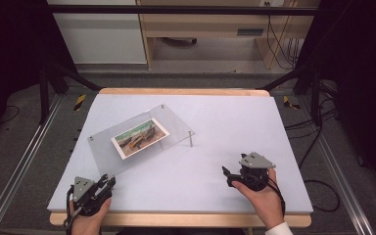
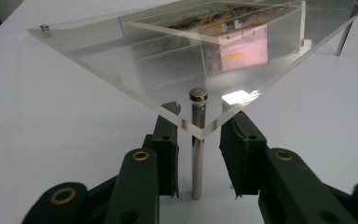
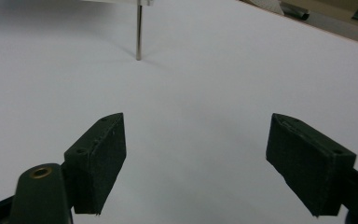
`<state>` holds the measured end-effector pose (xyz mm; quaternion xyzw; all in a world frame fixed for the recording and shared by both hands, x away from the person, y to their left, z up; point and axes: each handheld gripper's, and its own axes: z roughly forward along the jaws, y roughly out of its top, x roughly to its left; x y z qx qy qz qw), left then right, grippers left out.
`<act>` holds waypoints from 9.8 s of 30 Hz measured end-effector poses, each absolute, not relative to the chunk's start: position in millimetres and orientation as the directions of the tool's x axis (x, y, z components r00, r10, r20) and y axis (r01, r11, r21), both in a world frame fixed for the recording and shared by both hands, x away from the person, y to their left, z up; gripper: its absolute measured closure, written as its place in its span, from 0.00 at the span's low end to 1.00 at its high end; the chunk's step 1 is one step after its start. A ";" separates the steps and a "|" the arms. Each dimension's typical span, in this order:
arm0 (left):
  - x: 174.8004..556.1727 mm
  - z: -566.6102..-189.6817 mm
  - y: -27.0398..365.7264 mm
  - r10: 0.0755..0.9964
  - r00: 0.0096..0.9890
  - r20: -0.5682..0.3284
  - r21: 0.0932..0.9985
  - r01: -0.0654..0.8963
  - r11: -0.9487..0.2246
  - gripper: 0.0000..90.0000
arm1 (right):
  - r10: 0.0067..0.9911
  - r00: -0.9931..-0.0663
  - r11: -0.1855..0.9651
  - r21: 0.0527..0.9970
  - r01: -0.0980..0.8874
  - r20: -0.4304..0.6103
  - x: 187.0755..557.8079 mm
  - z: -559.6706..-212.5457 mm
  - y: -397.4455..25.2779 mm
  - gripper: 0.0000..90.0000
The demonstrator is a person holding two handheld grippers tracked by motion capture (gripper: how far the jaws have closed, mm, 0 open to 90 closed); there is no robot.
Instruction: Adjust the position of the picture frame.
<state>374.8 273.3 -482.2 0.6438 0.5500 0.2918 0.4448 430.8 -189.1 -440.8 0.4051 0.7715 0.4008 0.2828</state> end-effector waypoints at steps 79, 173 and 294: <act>370.7 -473.6 280.4 0.962 0.225 -0.153 0.894 0.447 0.038 0.93 | 0.774 -0.624 0.199 0.892 0.407 0.112 572.9 -479.8 -79.6 0.94; 371.4 -445.9 290.6 0.971 0.193 -0.141 0.943 0.326 0.072 0.93 | 0.735 -0.677 0.225 0.924 0.308 0.046 560.0 -438.9 -78.7 0.95; 451.2 -429.2 180.2 0.858 0.504 -0.102 0.966 0.255 -0.035 0.92 | 0.940 -0.328 0.027 0.939 0.342 0.092 461.6 -418.7 -228.8 0.95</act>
